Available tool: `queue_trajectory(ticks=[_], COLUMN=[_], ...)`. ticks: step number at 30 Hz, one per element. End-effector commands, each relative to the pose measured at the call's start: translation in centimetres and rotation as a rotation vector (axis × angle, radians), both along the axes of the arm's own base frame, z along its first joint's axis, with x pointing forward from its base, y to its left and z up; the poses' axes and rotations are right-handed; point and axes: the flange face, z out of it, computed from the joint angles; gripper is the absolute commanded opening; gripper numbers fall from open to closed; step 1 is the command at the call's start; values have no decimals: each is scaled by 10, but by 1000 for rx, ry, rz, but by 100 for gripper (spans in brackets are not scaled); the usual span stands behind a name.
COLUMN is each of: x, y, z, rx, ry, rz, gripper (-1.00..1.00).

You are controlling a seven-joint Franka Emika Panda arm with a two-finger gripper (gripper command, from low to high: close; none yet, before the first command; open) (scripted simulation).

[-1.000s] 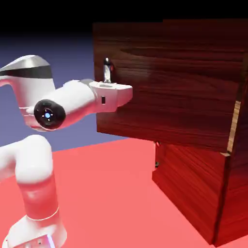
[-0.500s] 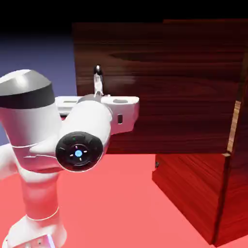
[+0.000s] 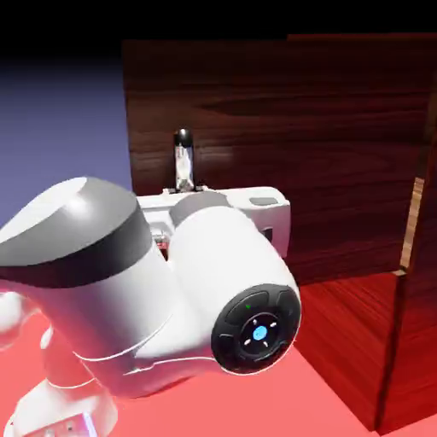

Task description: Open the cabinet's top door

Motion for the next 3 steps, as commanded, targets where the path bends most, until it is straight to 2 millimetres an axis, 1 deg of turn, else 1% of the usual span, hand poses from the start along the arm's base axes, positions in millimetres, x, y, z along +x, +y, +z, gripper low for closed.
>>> queue_trajectory(ticks=[1, 2, 3], x=[2, 5, 5], y=[-8, -15, -16], z=[0, 0, 0], rx=[0, 0, 0], ry=[0, -1, -1], rz=[19, 38, 42], gripper=[-100, -100, -100])
